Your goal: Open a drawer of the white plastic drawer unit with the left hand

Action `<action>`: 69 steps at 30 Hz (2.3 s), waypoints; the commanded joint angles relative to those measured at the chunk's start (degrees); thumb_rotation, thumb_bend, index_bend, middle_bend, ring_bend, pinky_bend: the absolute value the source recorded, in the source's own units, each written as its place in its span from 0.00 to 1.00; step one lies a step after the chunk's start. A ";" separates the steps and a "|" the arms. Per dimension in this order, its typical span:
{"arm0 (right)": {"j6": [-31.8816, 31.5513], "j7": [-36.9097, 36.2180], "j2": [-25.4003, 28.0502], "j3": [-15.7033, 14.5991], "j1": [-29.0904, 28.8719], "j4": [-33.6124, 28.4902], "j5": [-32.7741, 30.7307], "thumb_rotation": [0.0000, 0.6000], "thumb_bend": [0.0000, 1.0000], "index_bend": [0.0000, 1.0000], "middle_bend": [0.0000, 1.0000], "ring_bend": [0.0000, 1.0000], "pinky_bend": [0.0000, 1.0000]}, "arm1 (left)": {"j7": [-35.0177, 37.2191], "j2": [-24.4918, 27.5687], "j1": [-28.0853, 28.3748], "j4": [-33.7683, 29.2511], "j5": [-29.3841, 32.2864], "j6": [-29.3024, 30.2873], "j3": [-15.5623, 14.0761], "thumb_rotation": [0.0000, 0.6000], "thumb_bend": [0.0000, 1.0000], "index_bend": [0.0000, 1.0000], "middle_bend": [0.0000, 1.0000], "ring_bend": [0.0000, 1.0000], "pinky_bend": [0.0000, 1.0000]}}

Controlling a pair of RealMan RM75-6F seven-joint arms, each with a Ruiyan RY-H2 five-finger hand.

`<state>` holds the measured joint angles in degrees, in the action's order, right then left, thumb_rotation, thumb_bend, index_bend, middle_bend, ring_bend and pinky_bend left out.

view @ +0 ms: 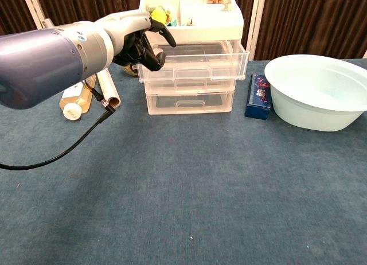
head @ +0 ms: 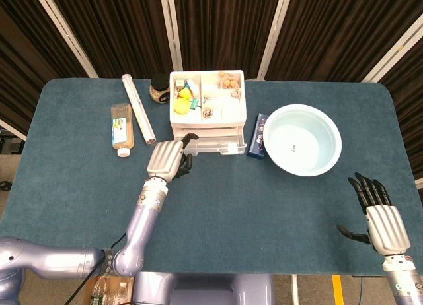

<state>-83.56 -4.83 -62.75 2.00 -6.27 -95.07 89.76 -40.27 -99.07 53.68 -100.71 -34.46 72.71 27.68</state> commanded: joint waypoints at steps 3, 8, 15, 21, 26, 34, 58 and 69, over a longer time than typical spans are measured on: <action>-0.18 -0.34 -0.01 0.05 -0.02 0.08 0.19 1.00 0.17 0.00 0.00 0.00 0.00 | -0.73 -0.20 1.16 1.03 2.51 0.15 0.17 1.00 0.62 0.24 1.00 1.00 0.98; -0.43 -0.45 -0.16 0.03 0.01 0.38 0.45 1.00 0.17 0.00 0.00 0.00 0.00 | -0.36 -0.03 1.53 0.26 3.52 0.21 -0.25 1.00 0.62 0.27 1.00 1.00 0.98; -0.41 -0.52 -0.23 0.01 0.01 0.44 0.41 1.00 0.17 0.00 0.00 0.00 0.00 | 0.43 0.61 1.50 -2.40 4.29 0.06 -1.20 1.00 0.63 0.32 1.00 1.00 0.99; -0.66 -0.60 -0.28 -0.01 0.09 0.54 0.57 1.00 0.17 0.00 0.00 0.00 0.00 | 0.55 1.64 1.74 -5.05 6.69 -0.32 -1.49 1.00 0.63 0.33 1.00 1.00 0.99; -0.78 -0.53 -0.27 0.01 0.09 0.43 0.69 1.00 0.17 0.00 0.00 0.00 0.00 | 0.90 2.42 1.84 -7.26 6.96 -0.21 -2.18 1.00 0.63 0.33 1.00 1.00 0.99; -0.95 -0.45 -0.43 -0.10 0.17 0.62 0.88 1.00 0.17 0.00 0.00 0.00 0.00 | 1.82 3.16 2.17 -9.95 6.09 -0.17 -3.44 1.00 0.63 0.33 1.00 1.00 0.99; -1.02 -1.13 -0.12 0.09 0.26 0.83 0.40 1.00 0.17 0.00 0.00 0.00 0.00 | 0.68 9.13 -3.64 -12.09 -21.27 12.81 -17.10 1.00 0.19 0.12 0.48 0.45 0.57; -0.09 3.17 0.00 0.83 0.03 1.39 -1.67 1.00 0.17 0.00 0.00 0.00 0.00 | 7.77 26.76 -23.04 -7.68 -45.77 28.43 -38.25 1.00 0.00 0.09 0.03 0.00 0.11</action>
<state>-84.01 -3.08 -62.81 2.59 -6.12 -93.69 88.73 -35.77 -77.73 36.41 -110.69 -75.86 96.28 -5.52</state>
